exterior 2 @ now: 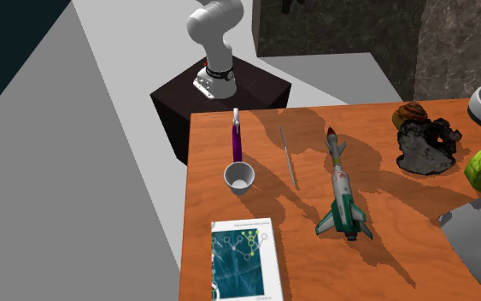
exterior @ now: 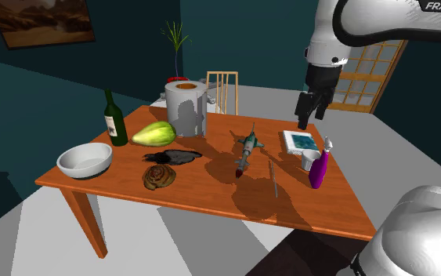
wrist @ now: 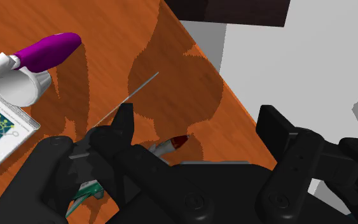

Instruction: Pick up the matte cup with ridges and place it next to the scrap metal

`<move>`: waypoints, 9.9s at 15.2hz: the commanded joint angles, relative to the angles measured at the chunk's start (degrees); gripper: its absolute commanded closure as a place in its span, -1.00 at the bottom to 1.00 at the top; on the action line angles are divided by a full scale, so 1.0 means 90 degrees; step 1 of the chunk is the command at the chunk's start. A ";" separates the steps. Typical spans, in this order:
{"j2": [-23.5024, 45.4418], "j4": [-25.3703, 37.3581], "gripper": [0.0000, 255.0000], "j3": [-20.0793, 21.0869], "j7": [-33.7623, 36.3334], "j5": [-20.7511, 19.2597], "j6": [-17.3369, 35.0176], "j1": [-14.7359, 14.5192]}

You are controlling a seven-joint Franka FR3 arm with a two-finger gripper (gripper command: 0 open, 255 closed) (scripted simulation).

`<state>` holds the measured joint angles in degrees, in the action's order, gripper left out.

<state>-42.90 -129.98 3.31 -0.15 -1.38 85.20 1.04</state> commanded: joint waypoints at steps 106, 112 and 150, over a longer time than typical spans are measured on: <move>0.5620 0.2702 1.00 -0.1865 -0.1841 -0.0611 0.2515 0.0330; 0.6416 0.3810 1.00 -0.1557 -0.1254 -0.0420 0.2110 -0.0028; 0.9115 0.5794 1.00 -0.1107 -0.0162 -0.0120 0.2692 -0.0621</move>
<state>38.97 -77.43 -6.68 -1.69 -2.46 108.82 -4.53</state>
